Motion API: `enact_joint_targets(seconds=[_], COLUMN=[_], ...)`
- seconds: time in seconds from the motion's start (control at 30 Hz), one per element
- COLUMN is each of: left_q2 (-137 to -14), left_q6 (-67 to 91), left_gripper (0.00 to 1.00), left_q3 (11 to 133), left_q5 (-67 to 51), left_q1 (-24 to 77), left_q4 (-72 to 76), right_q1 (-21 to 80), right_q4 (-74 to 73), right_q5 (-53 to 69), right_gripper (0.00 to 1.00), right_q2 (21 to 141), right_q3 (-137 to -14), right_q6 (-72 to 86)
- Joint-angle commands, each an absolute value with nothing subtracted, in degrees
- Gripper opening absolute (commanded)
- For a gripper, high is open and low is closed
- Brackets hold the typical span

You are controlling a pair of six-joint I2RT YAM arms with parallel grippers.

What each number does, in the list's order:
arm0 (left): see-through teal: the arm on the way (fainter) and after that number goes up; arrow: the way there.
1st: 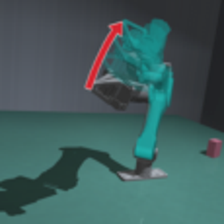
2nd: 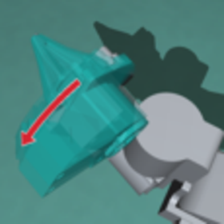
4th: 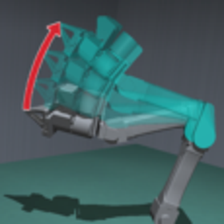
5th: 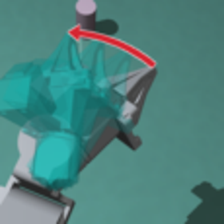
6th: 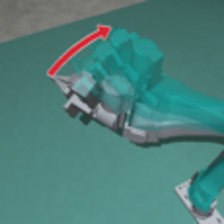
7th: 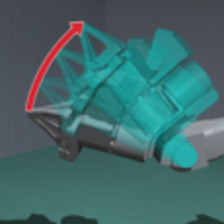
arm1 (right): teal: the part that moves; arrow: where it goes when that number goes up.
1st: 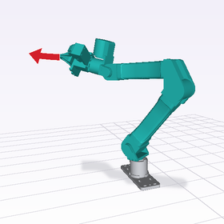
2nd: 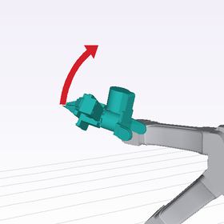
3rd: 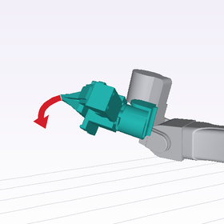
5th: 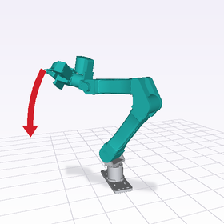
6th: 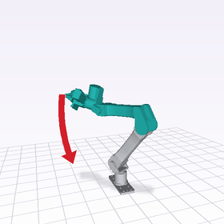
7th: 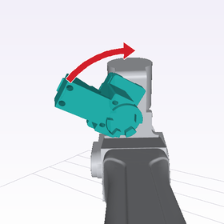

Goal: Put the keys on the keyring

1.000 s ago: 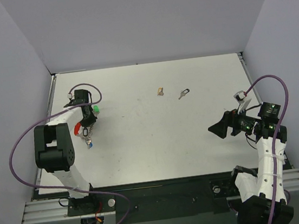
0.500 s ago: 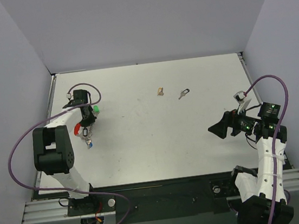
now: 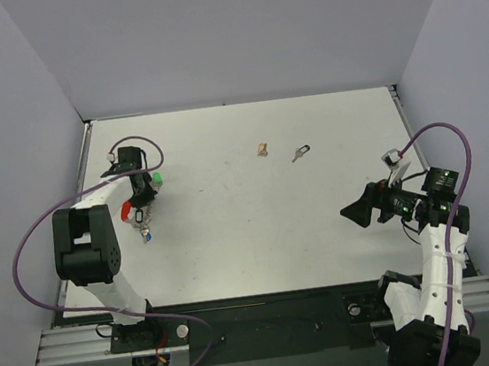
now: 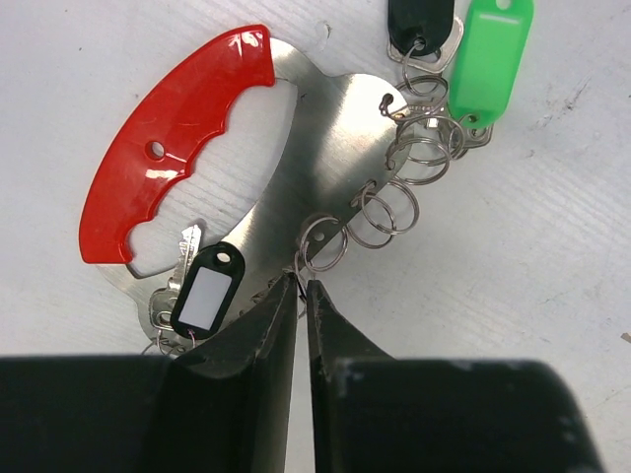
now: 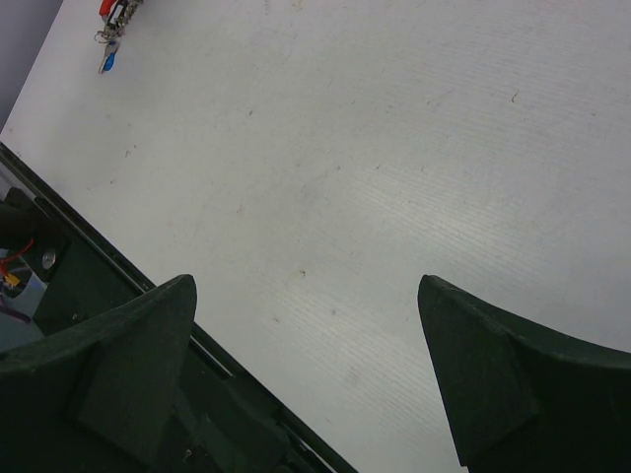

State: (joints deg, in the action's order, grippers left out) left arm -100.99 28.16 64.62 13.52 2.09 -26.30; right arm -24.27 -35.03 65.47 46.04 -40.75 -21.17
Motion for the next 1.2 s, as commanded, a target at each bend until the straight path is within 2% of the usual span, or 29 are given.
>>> enact_joint_targets(seconds=[0.0,0.03,0.13,0.17,0.77,1.17], left_q2=[-100.64,-100.81,-100.9,-100.72,-90.53,-82.71], left_q6=[28.57,28.65,28.39,28.3,21.36,18.11], left_gripper=[0.14,0.13,0.01,0.0,0.0,0.0], left_q3=[64.78,64.69,64.86,64.69,62.58,61.61], left_q5=[12.66,12.48,11.87,11.69,4.31,0.53], left_q1=[1.58,1.58,1.23,1.23,1.76,8.25], left_q4=[-24.08,-24.08,-24.08,-23.91,-25.05,-29.18], right_q1=[-23.91,-23.91,-23.91,-23.91,-23.91,-23.82], right_q4=[-36.03,-36.12,-36.3,-36.3,-36.65,-36.74], right_q5=[68.12,68.2,68.12,68.12,68.12,68.38], right_gripper=[0.89,0.89,0.89,0.89,0.89,0.89], right_q2=[46.14,46.14,46.14,46.14,46.23,46.06], right_q3=[-43.07,-43.15,-43.07,-43.15,-43.15,-42.98], right_q6=[-22.85,-22.85,-23.03,-23.11,-23.55,-23.82])
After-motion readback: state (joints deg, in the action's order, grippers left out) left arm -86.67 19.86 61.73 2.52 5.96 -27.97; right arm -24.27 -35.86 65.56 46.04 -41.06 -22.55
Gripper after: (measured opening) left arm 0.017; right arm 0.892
